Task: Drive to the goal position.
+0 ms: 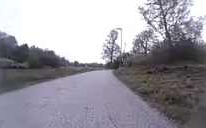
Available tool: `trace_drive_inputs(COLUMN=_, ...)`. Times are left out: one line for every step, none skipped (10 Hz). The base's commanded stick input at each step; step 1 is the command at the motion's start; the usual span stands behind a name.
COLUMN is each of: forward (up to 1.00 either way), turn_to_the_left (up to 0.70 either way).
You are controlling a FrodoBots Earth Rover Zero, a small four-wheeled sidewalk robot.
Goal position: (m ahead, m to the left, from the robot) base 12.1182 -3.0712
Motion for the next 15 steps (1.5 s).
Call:
trace_drive_inputs(forward=1.0, turn_to_the_left=0.0)
trace_drive_inputs(forward=1.0, turn_to_the_left=0.0)
trace_drive_inputs(forward=1.0, turn_to_the_left=0.0)
trace_drive_inputs(forward=1.0, turn_to_the_left=0.0)
trace_drive_inputs(forward=1.0, turn_to_the_left=0.0)
trace_drive_inputs(forward=1.0, turn_to_the_left=0.0)
trace_drive_inputs(forward=1.0, turn_to_the_left=0.0)
trace_drive_inputs(forward=1.0, turn_to_the_left=0.0)
trace_drive_inputs(forward=1.0, turn_to_the_left=0.0)
trace_drive_inputs(forward=1.0, turn_to_the_left=0.0)
trace_drive_inputs(forward=1.0, turn_to_the_left=0.0)
trace_drive_inputs(forward=1.0, turn_to_the_left=0.0)
trace_drive_inputs(forward=1.0, turn_to_the_left=0.0)
trace_drive_inputs(forward=1.0, turn_to_the_left=0.0)
trace_drive_inputs(forward=1.0, turn_to_the_left=0.0)
